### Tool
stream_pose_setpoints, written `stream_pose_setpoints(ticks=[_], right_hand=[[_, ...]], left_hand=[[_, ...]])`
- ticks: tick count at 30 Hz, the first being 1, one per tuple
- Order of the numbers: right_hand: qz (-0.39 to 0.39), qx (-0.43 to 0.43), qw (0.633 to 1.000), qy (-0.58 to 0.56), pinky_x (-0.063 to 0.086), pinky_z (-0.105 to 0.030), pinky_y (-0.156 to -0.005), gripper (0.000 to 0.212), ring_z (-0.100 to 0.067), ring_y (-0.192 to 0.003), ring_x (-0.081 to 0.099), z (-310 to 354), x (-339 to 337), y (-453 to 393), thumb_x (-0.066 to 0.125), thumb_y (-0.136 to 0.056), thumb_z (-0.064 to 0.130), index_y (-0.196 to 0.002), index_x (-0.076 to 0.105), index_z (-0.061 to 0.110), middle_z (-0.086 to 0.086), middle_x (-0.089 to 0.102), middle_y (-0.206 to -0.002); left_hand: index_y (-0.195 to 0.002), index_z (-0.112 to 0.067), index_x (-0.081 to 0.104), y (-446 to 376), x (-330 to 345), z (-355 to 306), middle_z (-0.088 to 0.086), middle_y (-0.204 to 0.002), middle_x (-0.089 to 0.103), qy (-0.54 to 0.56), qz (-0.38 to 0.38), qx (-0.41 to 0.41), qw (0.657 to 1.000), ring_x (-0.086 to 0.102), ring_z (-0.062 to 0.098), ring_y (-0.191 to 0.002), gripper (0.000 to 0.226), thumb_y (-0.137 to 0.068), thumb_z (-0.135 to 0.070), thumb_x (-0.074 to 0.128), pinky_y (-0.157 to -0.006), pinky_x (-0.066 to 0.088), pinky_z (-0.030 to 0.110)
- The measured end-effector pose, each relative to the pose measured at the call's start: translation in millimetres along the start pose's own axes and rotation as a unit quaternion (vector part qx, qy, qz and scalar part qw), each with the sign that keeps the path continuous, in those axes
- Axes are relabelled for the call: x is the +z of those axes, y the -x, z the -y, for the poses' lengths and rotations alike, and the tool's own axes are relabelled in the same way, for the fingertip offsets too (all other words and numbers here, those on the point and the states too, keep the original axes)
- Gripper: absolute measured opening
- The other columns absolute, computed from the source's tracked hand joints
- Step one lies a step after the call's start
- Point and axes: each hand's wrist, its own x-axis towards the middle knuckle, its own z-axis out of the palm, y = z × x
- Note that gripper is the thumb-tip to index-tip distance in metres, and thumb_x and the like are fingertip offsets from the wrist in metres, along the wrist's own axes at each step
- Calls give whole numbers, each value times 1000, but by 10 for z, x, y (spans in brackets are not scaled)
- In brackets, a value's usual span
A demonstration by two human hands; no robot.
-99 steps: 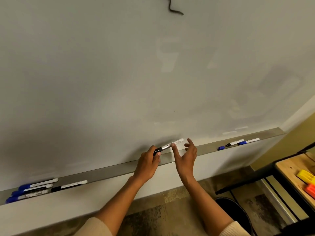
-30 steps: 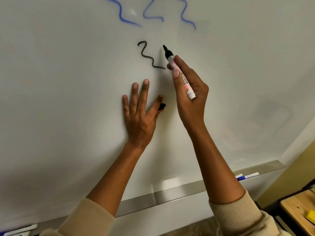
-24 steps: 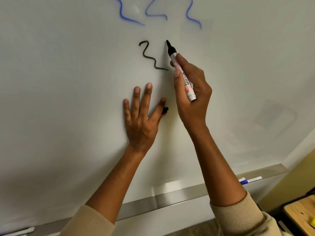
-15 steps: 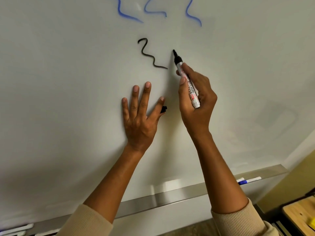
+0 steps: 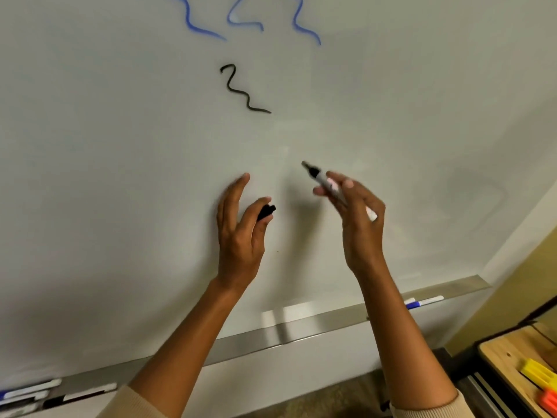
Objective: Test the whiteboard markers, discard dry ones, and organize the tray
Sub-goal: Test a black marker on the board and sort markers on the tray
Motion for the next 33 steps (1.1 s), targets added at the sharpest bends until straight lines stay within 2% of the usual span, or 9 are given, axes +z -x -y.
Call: stream_pose_setpoints(ticks=[2,6,10,14,19,24,27,29,33], right_hand=[[31,45,998,-25,43,-62,-105,37,-42,-98,67,-142,-85,190,43,-102,25,-98,78,13,-15,76,-85],[70,98,993,4,42,-63,-104,48,-42,-92,67,-409,-172,574,38,-102,31,-89,79,10,-19,72,-74],[88,135,985,58,42,-57,-106,52,-32,-96,69,-560,-248,835,36,-103,33,-81,77,8,-15,72,-73],[106,176,975,85,44,-54,-106,48,-30,-95,69,-615,-360,941,37,-101,26,-84,75,3,-16,71,-72],[105,259,956,91,52,-36,-90,46,-25,-83,68,-649,-558,1011,37,-99,21,-85,72,-6,-15,66,-66],[39,385,922,-1,52,-37,-79,43,-19,-59,57,-807,-686,1173,38,-99,18,-74,65,-4,-12,54,-57],[-19,434,897,-78,52,-32,-68,37,-19,-58,49,-900,-752,1372,39,-97,21,-67,55,5,-8,46,-54],[-56,446,885,-118,54,-35,-71,38,-18,-58,47,-977,-841,1502,37,-98,21,-64,50,8,-7,45,-52],[-111,467,864,-153,51,-41,-75,37,-20,-60,40,-1079,-1045,1703,37,-94,23,-62,49,9,-7,42,-51]], left_hand=[[-117,-7,64,234,-8,-3,9,-141,46,64,22,-53,996,47,32,-130,27,-102,-26,51,-96,48,54],[-116,-7,63,600,-42,-34,6,-119,59,135,73,-125,980,59,21,-112,23,-100,-20,52,-93,53,42],[-112,-9,64,845,-104,-49,-1,-108,64,166,125,-176,962,62,17,-103,19,-98,-14,53,-88,51,30],[-112,-14,64,990,-139,-71,-6,-101,68,204,209,-223,930,65,18,-98,18,-98,-17,52,-85,51,29],[-108,-16,63,1106,-145,-101,-4,-83,65,220,329,-214,893,64,20,-80,13,-100,-18,53,-76,53,30],[-92,-21,63,1256,23,-222,-1,-70,58,196,394,-219,871,52,14,-61,8,-93,-29,64,-58,42,27],[-101,-24,67,1341,150,-352,-4,-80,68,234,380,-263,856,64,12,-73,13,-89,-29,70,-66,49,27],[-104,-21,69,1418,235,-431,-10,-85,71,248,384,-276,845,67,9,-80,15,-90,-24,70,-70,53,24],[-91,-12,66,1567,379,-575,-5,-74,68,254,404,-300,826,62,7,-66,11,-93,-24,66,-61,51,24]])
